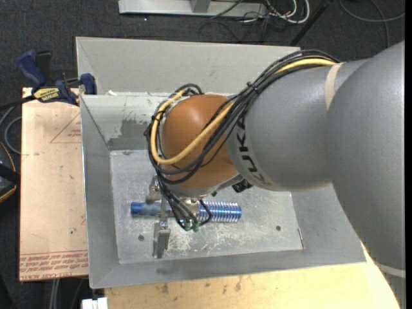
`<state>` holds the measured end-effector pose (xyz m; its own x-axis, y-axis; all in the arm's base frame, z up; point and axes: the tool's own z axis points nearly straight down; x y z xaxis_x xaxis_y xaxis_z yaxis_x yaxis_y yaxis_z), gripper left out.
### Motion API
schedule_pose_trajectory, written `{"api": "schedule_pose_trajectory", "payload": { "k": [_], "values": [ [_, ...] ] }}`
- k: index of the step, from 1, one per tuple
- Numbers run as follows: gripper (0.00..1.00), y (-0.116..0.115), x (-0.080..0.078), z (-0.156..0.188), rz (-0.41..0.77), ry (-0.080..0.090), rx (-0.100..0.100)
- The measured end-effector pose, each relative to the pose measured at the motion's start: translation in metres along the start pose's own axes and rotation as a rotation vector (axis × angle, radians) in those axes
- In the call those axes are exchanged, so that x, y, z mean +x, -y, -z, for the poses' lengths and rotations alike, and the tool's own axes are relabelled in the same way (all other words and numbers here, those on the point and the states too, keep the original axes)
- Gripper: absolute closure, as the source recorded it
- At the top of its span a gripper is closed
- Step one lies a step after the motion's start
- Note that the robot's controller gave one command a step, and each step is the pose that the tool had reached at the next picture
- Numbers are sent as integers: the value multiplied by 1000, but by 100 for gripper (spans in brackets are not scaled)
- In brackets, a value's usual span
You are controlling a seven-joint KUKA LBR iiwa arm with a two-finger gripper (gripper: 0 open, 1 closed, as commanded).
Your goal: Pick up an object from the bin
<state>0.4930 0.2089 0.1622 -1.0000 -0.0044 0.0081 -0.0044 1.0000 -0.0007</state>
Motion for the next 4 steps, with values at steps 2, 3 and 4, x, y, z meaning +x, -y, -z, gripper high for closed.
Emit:
{"api": "schedule_pose_trajectory", "payload": {
  "k": [2,3,4],
  "values": [
    [0,37,-67,-39,262,15,-1],
    [0,78,-30,-88,96,23,-9],
    [100,80,-31,-87,92,25,-6]
  ]
}}
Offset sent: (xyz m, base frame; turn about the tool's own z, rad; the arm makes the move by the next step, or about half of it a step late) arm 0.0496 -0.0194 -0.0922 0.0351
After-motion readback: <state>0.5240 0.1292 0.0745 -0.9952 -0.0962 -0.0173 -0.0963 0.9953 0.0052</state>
